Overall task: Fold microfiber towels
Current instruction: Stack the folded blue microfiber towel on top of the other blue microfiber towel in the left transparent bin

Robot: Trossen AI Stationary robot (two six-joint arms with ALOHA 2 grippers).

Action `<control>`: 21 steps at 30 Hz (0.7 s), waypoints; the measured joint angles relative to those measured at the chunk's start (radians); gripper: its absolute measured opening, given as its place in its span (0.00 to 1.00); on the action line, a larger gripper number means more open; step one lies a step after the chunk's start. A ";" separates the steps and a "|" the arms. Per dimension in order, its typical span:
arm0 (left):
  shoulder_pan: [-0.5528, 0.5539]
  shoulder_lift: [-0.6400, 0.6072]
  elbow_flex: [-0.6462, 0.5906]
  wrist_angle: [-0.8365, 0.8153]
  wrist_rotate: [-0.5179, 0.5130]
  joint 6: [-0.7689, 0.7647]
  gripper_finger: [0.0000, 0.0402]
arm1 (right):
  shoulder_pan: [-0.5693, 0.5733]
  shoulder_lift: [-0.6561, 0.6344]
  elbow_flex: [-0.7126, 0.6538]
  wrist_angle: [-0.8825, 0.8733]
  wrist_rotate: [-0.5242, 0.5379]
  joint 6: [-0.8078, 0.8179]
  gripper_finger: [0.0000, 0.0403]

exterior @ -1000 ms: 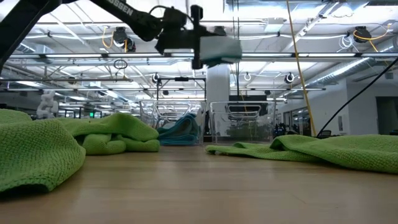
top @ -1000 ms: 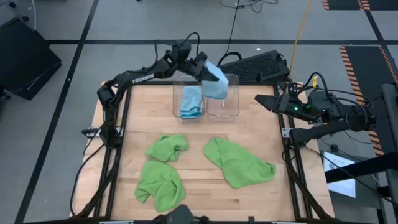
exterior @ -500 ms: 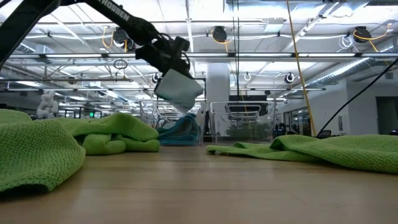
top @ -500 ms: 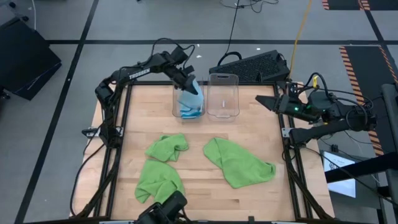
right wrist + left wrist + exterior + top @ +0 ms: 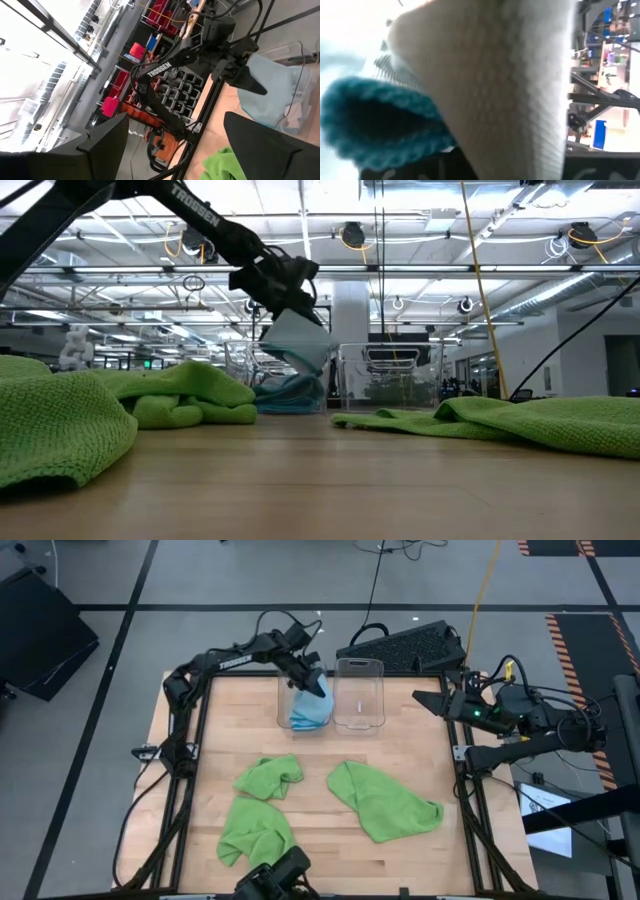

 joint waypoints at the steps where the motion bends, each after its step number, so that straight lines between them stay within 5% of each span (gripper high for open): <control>1: -0.001 0.002 0.000 0.000 -0.014 0.003 0.03 | 0.000 0.000 0.000 0.002 0.000 0.000 0.79; 14: -0.001 0.001 0.000 -0.073 -0.201 0.100 0.04 | 0.000 -0.001 0.000 0.007 0.000 -0.002 0.79; 21: -0.040 0.001 0.000 -0.089 -0.394 0.203 0.05 | 0.000 -0.001 0.000 0.007 0.000 0.000 0.79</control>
